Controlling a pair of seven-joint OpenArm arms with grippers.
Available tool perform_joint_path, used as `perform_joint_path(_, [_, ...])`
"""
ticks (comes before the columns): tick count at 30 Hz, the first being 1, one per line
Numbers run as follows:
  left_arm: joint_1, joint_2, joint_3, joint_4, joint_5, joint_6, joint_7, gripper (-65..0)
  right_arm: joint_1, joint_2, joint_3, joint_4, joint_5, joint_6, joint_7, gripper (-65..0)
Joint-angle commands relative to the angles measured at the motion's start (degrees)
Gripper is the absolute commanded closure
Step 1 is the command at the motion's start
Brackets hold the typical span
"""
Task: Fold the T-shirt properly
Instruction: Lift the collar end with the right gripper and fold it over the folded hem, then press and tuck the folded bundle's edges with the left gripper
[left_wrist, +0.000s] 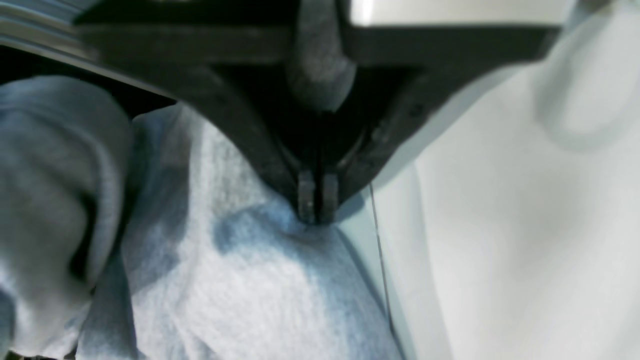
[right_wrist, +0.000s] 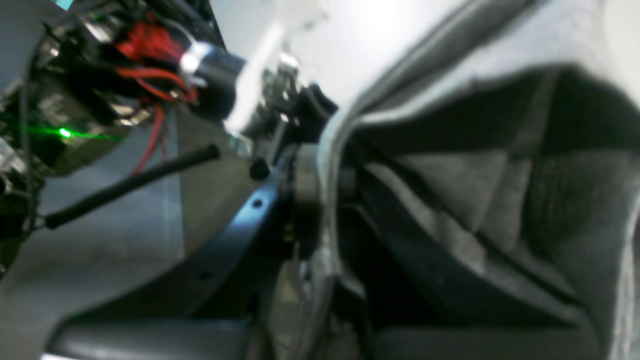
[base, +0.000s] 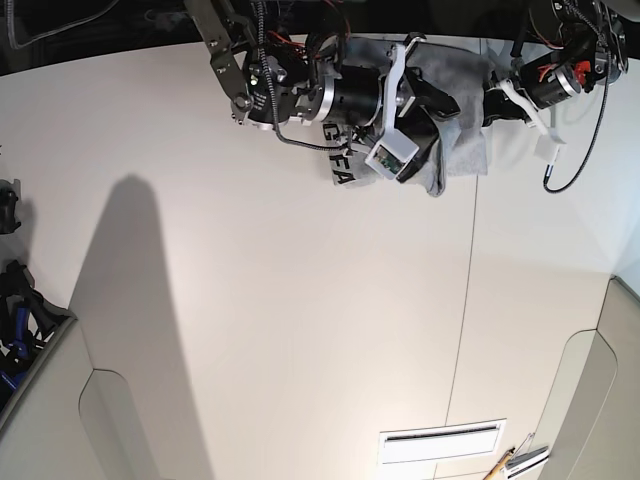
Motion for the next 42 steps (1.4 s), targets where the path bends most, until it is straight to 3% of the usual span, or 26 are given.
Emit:
perform_joint_path(1, [-0.1,-0.8,-0.2,0.7,-0.5,-0.5,-0.4,0.0,0.7,-0.8,-0.3,0.7,1.6,0.4,1.9,0.0])
perform_joint_path(3, [-0.1,-0.8,-0.2,0.7,-0.5,-0.5,-0.4,0.0,0.9,-0.8,-0.4,0.6,1.6,0.4,1.9,-3.4])
perform_joint_path(5, [-0.1,-0.8,-0.2,0.7,-0.5,-0.5,-0.4,0.0,1.3,-0.8,-0.7,0.6,2.5,0.4,2.0,-17.1])
perform_joint_path(7, [-0.1,-0.8,-0.2,0.7,-0.5,-0.5,-0.4,0.0,1.6,-0.8,-1.4,0.6,4.4,0.4,2.0,-26.6])
perform_joint_path(9, [-0.1,-0.8,-0.2,0.7,-0.5,-0.5,-0.4,0.0,2.2,-0.8,-2.4,0.6,7.2,0.4,1.9,-29.6])
perform_joint_path(19, [-0.1,-0.8,-0.2,0.7,-0.5,-0.5,-0.4,0.0,5.7,-1.7,-6.1,0.7,8.0,0.4,1.6,-29.5])
perform_joint_path(22, [-0.1,-0.8,-0.2,0.7,-0.5,-0.5,-0.4,0.0,7.6,-2.4,-5.5,2.3,2.3,0.4,-1.7,-29.1])
perform_joint_path(24, [-0.1,-0.8,-0.2,0.7,-0.6,-0.5,-0.4,0.0,8.7,-2.8,-4.3,5.0,-1.4,0.1,-6.3,-23.9])
perform_joint_path(29, [-0.1,-0.8,-1.7,0.7,-2.7,-0.5,-1.3,0.0,9.9,-2.6,2.9,12.7,-9.7,-4.4,-12.9,-0.7])
perform_joint_path(33, [-0.1,-0.8,-6.4,0.7,-6.4,-0.5,-1.2,0.0,9.6,-1.5,12.0,14.3,-13.0,-8.3,-12.9,0.0])
perform_joint_path(36, [-0.1,-0.8,-10.7,0.7,-10.1,-0.5,-0.1,0.0,9.5,0.7,18.3,14.3,-12.5,-8.7,-13.2,0.0])
perform_joint_path(40, [-0.1,-0.8,-15.7,0.7,-18.5,-0.5,5.0,-0.1,7.8,4.1,24.1,14.3,-8.7,-8.5,-14.0,0.0])
perform_joint_path(42, [0.0,-0.8,-17.0,0.8,-24.1,-0.5,9.6,-4.8,6.3,5.2,25.8,14.3,-7.3,-8.4,-14.2,0.0])
